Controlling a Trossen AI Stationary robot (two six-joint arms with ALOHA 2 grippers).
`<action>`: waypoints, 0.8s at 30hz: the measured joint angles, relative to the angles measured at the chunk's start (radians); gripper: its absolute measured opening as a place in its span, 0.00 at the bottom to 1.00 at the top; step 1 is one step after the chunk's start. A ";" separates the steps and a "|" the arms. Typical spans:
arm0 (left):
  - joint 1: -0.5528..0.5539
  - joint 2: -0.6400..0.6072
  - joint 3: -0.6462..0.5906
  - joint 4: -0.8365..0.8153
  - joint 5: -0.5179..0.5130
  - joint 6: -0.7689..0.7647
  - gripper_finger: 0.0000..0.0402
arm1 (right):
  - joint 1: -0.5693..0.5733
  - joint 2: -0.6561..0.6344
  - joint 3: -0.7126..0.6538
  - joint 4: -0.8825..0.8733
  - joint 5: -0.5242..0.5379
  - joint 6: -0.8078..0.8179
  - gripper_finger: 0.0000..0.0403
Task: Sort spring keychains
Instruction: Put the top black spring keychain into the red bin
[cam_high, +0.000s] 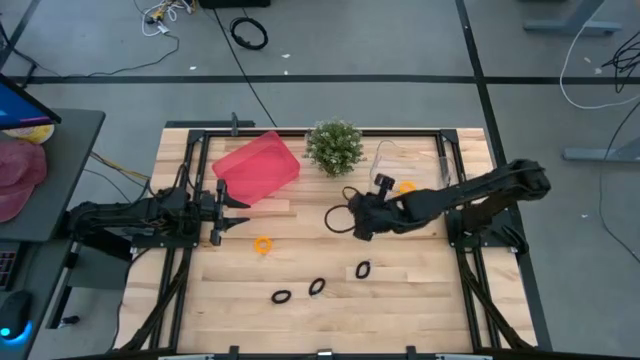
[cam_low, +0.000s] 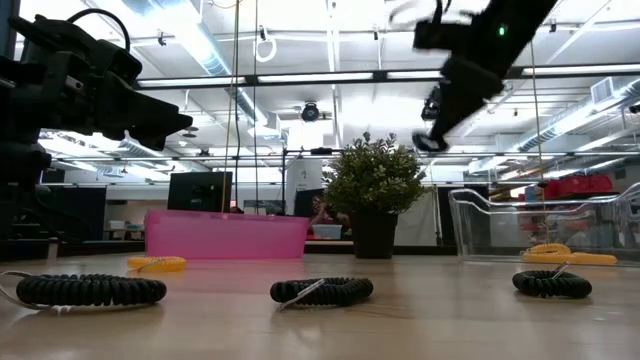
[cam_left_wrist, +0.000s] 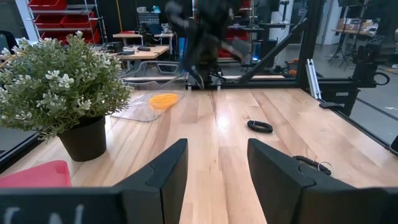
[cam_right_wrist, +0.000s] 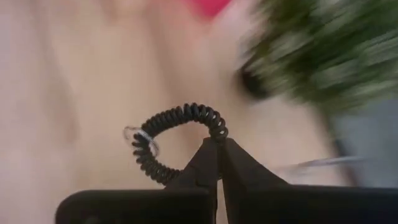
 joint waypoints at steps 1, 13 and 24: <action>0.000 0.000 0.000 0.000 0.000 0.000 0.43 | 0.011 -0.015 0.000 0.020 0.064 -0.002 0.00; 0.000 0.000 0.000 0.000 0.000 0.000 0.43 | 0.165 -0.068 0.002 0.179 0.836 0.018 0.00; 0.000 0.000 0.000 0.000 0.000 0.000 0.43 | 0.184 -0.110 0.003 0.015 0.882 0.148 0.00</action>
